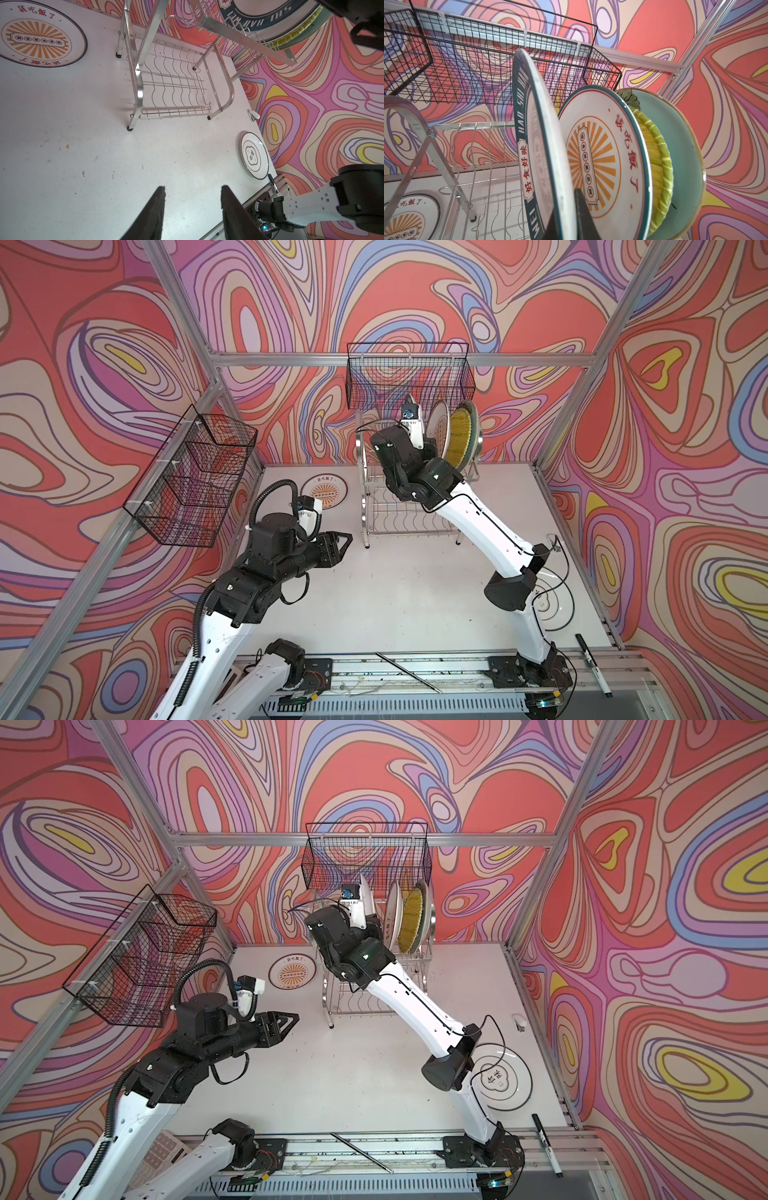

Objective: Load the plates into the dish rack

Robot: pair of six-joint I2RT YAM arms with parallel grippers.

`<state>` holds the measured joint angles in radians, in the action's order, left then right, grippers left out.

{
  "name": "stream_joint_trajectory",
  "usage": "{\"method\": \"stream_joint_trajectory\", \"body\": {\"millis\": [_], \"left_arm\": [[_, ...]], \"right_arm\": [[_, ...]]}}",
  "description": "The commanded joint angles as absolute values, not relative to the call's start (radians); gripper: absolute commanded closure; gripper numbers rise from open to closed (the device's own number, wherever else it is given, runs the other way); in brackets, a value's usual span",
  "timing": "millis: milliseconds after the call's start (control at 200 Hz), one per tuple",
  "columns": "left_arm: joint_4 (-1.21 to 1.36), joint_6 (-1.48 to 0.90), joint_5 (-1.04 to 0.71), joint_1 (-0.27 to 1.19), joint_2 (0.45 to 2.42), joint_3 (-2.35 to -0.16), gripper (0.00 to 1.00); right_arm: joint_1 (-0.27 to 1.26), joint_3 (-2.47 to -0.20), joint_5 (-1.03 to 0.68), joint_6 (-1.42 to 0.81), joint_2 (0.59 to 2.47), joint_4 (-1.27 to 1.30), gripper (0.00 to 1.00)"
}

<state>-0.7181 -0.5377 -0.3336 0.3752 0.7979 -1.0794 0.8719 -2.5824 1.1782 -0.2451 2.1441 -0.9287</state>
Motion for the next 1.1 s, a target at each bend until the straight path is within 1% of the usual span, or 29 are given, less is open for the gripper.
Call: {"method": "stream_joint_trajectory", "body": {"millis": [0, 761, 1097], "left_arm": [[-0.749, -0.507, -0.345, 0.382, 0.789, -1.088, 0.53], [-0.756, -0.483, -0.373, 0.381, 0.806, -1.094, 0.52], [-0.767, -0.48, -0.37, 0.382, 0.801, -1.095, 0.52]], "right_arm": [[0.877, -2.588, 1.206, -0.292, 2.161, -0.931, 1.0], [0.876, -2.591, 1.247, -0.359, 2.185, -0.999, 1.0], [0.877, -2.59, 1.206, -0.37, 2.196, -1.005, 1.0]]}}
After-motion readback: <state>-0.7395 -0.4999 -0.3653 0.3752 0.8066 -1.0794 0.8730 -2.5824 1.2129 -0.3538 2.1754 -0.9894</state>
